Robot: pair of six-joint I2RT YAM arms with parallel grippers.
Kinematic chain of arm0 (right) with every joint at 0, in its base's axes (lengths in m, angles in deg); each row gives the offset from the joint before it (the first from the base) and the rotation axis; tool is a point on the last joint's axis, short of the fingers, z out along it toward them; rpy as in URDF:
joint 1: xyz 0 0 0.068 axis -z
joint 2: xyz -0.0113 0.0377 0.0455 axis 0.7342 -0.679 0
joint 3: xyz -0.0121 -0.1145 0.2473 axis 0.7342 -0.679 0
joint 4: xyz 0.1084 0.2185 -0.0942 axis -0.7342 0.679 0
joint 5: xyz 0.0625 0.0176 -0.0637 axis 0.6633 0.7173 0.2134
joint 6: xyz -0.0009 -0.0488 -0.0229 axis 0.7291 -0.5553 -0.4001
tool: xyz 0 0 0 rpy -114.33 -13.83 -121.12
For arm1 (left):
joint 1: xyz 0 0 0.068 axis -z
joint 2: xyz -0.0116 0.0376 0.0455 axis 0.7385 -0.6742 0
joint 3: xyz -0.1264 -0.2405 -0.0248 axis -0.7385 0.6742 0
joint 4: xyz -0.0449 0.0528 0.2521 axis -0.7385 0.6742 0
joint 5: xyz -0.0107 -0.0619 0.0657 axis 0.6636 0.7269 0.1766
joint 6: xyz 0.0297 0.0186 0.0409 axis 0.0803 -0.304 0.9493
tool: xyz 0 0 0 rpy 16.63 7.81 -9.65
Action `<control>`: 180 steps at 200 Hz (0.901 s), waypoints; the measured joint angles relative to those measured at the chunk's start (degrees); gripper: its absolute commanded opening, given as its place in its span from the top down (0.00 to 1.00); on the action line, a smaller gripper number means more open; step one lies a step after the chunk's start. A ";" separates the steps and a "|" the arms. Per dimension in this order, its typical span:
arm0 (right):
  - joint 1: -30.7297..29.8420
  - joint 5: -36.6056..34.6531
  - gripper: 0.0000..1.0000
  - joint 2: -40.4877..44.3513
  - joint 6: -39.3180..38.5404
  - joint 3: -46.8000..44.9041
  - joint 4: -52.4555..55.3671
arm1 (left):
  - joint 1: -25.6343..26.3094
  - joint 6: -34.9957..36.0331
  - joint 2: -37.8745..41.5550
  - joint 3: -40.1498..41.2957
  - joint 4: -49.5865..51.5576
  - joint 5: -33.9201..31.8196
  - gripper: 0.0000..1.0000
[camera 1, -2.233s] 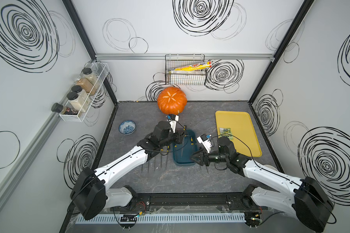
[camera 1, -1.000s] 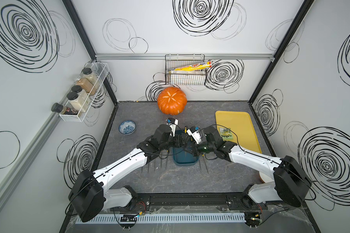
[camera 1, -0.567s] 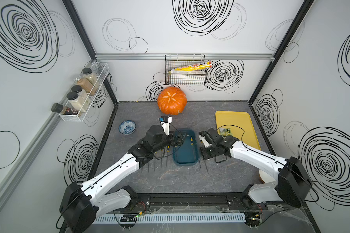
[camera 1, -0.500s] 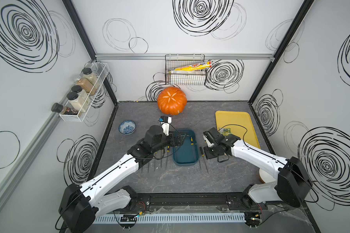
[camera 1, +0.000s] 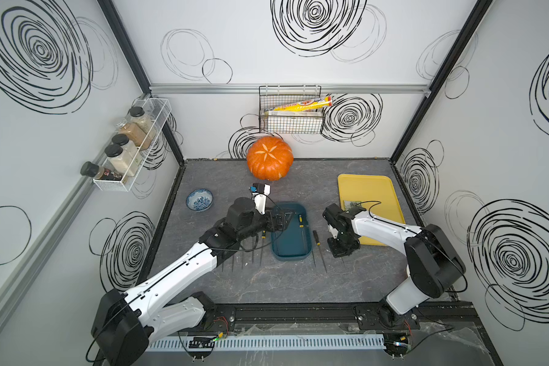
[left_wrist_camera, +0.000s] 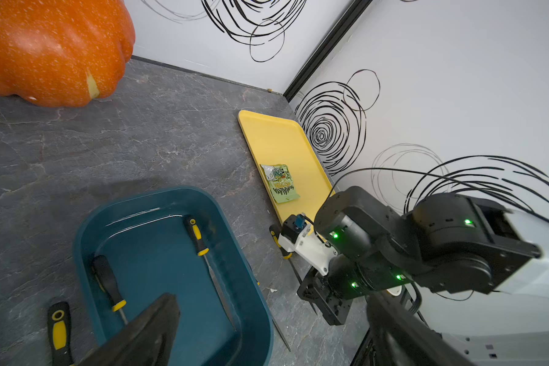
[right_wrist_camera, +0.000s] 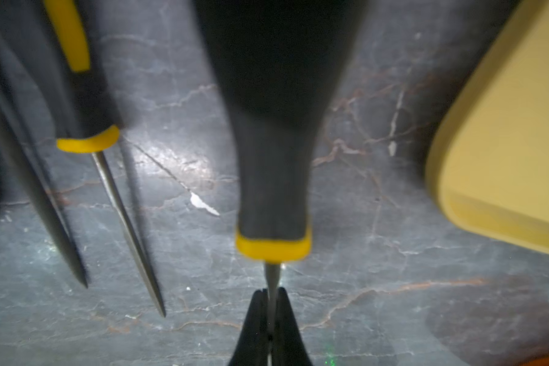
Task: Take the file tool out of the storage box
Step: Place the file tool at the center of the board.
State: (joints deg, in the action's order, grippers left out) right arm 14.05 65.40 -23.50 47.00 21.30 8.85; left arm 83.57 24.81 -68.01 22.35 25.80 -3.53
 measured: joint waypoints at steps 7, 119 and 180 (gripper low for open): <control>0.00 0.55 1.00 -0.74 -0.28 0.33 0.00 | 0.00 0.00 -0.09 0.00 0.02 0.04 0.01; 0.04 6.97 1.00 -8.59 -4.55 4.76 1.51 | 0.00 0.02 -1.05 0.00 0.20 0.39 0.01; 0.57 8.17 1.00 -10.99 -5.42 7.10 3.76 | 0.00 0.02 -1.05 0.00 0.22 0.39 0.01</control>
State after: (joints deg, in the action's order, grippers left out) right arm 14.62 73.58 -34.49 41.58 28.41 12.61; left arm 83.57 24.83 -69.06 22.35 26.02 -3.14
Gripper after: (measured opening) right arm 0.052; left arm 0.990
